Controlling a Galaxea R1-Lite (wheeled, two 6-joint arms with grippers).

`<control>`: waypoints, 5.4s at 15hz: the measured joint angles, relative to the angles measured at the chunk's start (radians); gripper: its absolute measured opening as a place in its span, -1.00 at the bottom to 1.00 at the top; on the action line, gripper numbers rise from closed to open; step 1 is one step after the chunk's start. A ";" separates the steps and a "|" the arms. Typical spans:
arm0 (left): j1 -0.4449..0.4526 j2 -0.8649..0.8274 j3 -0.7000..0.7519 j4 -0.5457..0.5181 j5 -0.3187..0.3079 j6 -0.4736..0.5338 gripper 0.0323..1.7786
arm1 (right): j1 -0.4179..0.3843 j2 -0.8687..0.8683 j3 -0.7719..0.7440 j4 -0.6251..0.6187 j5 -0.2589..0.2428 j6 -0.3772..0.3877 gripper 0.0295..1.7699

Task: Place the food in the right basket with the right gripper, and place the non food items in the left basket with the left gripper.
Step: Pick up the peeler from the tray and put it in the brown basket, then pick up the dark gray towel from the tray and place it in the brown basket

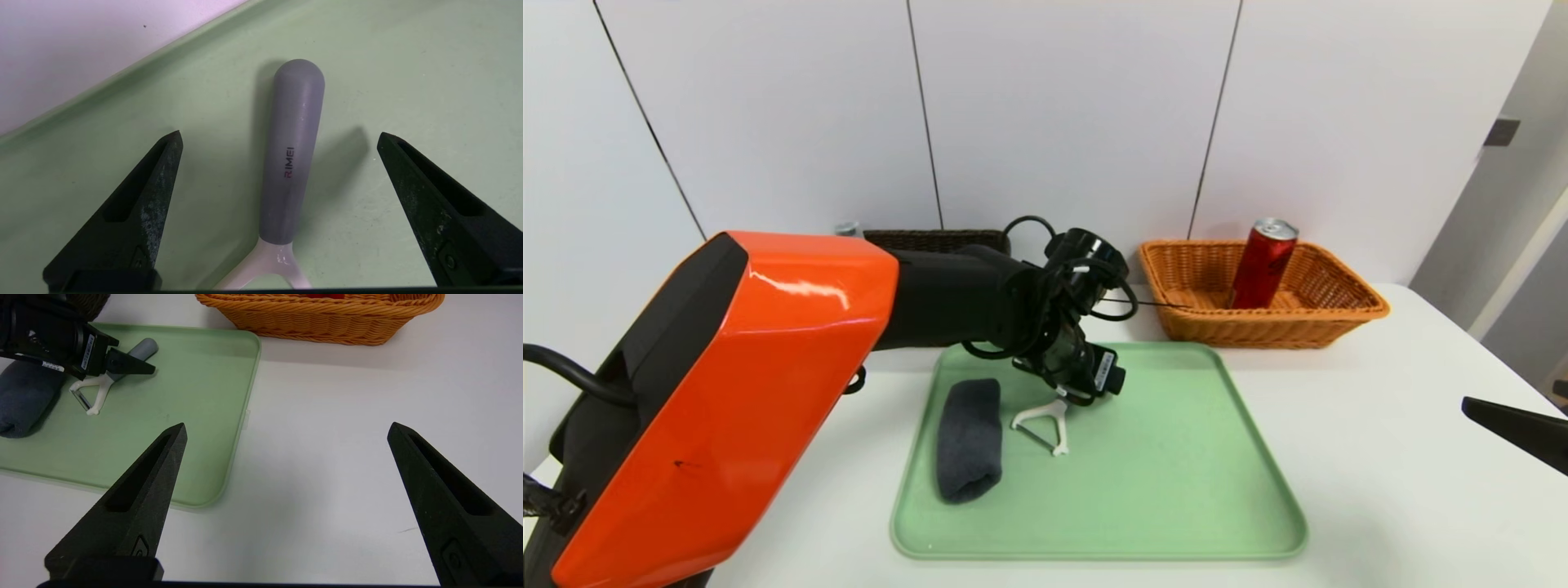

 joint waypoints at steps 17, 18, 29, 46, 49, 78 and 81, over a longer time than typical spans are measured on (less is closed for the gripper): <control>-0.002 0.003 0.025 0.009 0.002 -0.007 0.22 | 0.000 -0.007 -0.009 -0.001 0.000 0.000 0.91; -0.002 0.003 0.027 0.009 0.002 -0.007 0.09 | 0.000 -0.007 -0.009 -0.002 0.000 0.000 0.91; -0.010 -0.062 0.036 0.011 0.006 -0.002 -0.70 | 0.000 -0.007 -0.014 0.000 0.000 -0.002 0.91; 0.346 -0.354 -0.023 -0.019 -0.211 0.514 -0.70 | 0.000 -0.030 -0.012 0.007 -0.001 -0.002 0.91; 0.444 -0.313 -0.029 -0.076 -0.285 0.635 -0.70 | 0.000 -0.029 -0.007 0.006 -0.001 -0.003 0.91; 0.366 -0.353 0.037 -0.053 -0.260 0.201 0.68 | 0.000 -0.038 -0.006 0.004 0.001 -0.002 0.91; 0.222 -0.429 0.168 -0.033 -0.099 0.086 0.76 | 0.000 -0.037 -0.003 0.003 0.003 0.000 0.91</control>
